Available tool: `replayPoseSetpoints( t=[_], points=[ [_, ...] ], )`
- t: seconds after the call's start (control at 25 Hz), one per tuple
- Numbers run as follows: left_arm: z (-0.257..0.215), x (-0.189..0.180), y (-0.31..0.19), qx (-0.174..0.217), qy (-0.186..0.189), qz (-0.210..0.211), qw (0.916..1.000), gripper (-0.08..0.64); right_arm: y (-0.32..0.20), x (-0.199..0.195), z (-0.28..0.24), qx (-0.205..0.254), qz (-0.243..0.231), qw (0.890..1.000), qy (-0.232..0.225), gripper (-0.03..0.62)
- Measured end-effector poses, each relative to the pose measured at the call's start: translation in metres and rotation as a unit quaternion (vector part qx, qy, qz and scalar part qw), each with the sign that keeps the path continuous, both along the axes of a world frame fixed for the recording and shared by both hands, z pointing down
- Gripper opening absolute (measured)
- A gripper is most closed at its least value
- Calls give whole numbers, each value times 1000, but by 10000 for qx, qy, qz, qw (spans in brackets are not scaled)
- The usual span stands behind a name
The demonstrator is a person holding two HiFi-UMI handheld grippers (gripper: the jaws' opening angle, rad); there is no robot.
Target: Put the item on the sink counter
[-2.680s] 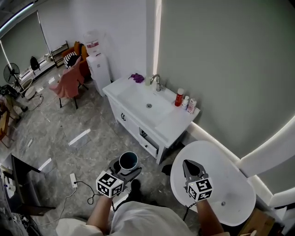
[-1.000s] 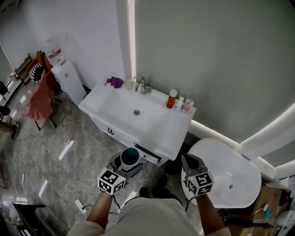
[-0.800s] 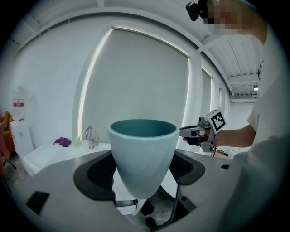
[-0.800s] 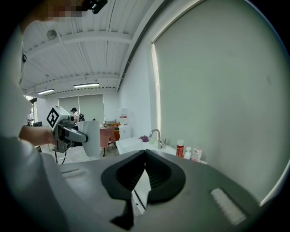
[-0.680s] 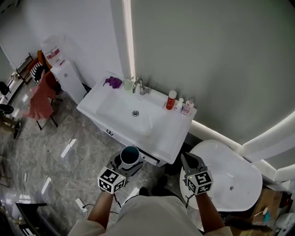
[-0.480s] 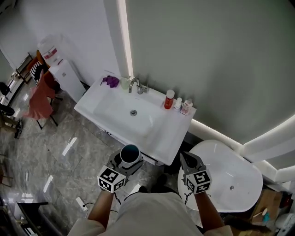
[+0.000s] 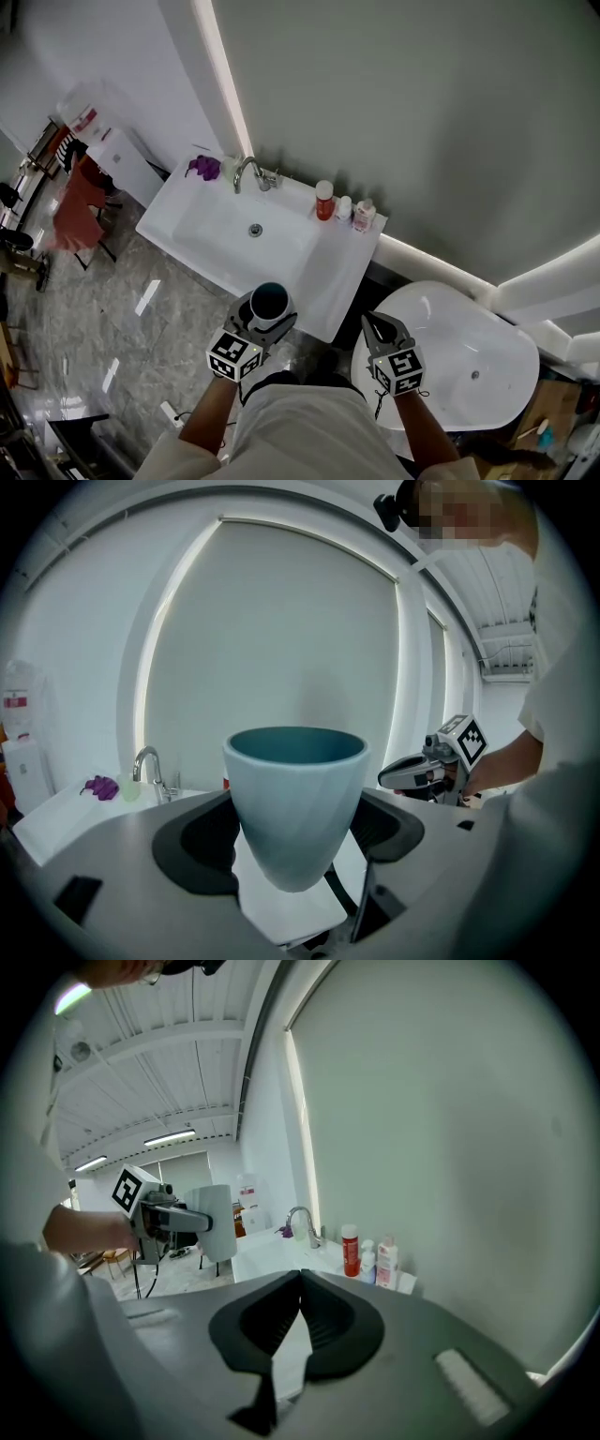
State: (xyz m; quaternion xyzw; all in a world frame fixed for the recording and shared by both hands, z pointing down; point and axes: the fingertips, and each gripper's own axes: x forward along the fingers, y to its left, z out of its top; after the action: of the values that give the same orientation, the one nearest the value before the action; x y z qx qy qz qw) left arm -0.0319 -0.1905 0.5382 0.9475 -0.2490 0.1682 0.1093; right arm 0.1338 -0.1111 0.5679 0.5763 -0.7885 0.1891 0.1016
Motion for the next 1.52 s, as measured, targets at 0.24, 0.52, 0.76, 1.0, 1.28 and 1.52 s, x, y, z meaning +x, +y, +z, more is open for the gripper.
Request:
replayPoseSetpoints(
  t=[0.24, 0.52, 0.76, 1.0, 1.28, 1.52],
  points=[
    [23, 42, -23, 116, -155, 216, 9996, 366, -3, 19, 13, -79, 176, 9998, -62, 11],
    [62, 82, -53, 214, -337, 588, 9975, 365, -5, 32, 33, -290, 500, 9983, -105, 11],
    [113, 113, -85, 220, -583, 977, 9933, 365, -18, 33, 45, -468, 802, 9957, -62, 11],
    [172, 131, -119, 128, -803, 1191, 9895, 365, -38, 29, 61, -641, 1034, 9925, -110, 11],
    [229, 153, -140, -196, -927, 1277, 9873, 365, -49, 24, 90, -1023, 1215, 9872, -163, 11],
    [270, 173, -143, -341, -1074, 1371, 9841, 365, -48, 16, 112, -1306, 1335, 9822, -214, 11]
  ],
)
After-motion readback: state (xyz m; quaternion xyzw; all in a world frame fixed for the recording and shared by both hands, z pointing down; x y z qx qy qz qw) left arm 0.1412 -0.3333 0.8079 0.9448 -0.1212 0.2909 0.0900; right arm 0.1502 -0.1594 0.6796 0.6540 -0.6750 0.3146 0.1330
